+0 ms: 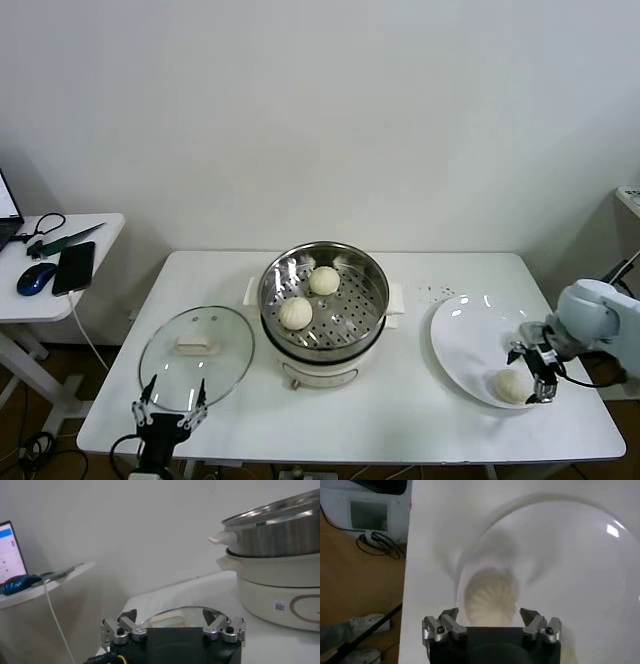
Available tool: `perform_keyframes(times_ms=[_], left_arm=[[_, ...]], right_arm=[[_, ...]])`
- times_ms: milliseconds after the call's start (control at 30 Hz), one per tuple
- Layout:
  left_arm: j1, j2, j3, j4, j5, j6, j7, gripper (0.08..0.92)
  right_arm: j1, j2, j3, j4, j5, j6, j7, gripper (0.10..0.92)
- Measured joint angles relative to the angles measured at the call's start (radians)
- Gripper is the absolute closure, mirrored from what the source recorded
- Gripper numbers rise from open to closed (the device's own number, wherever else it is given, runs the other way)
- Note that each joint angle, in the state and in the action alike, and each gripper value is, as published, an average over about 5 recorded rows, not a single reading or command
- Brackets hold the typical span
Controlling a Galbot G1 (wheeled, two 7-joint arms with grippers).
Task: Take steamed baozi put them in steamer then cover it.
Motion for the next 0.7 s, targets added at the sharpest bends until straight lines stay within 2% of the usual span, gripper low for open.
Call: perform_keyframes(times_ms=[267,700], left_arm=[[-0.001,-0.002,0.001,0.002,0.004,0.004,0.0,0.177],[-0.009,-0.004,0.002,0.004,0.008,0.011,0.0,0.177]], right_arm=[[-0.016,0.024,0.009,-0.031,-0.002,-0.002,0.0,0.206],[-0.004,0.058,-0.009,-0.062,0.01,-0.001,-0.008,0.264]])
